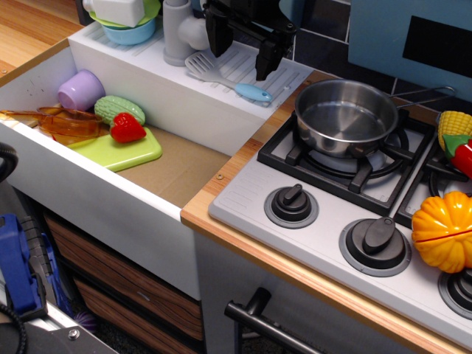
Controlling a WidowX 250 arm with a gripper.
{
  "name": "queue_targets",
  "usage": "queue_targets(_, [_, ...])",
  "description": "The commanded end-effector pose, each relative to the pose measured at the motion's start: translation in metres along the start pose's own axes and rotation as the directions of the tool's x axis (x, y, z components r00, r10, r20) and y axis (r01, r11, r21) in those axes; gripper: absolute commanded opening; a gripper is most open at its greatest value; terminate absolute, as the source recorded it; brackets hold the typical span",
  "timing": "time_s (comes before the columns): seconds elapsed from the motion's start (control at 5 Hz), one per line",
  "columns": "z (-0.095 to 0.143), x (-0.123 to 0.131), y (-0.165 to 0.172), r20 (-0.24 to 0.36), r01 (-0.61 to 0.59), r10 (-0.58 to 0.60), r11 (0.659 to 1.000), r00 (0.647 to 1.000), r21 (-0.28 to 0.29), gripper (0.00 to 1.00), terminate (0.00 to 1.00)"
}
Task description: Put spatula in pan
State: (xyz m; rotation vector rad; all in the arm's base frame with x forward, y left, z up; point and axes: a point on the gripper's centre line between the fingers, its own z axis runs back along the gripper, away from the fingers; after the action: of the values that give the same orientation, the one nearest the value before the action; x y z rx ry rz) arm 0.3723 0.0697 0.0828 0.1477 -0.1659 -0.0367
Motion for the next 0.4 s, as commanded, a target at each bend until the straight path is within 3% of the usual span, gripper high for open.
queue_targets(0.0, [0.0, 0.0, 0.0, 0.0, 0.0, 0.0, 1.0, 1.0, 0.0, 1.0, 0.0])
queue_targets(0.2, [-0.0069, 0.0098, 0.008, 0.03, -0.113, 0.112, 0.993, 0.993, 0.024, 1.0, 0.0])
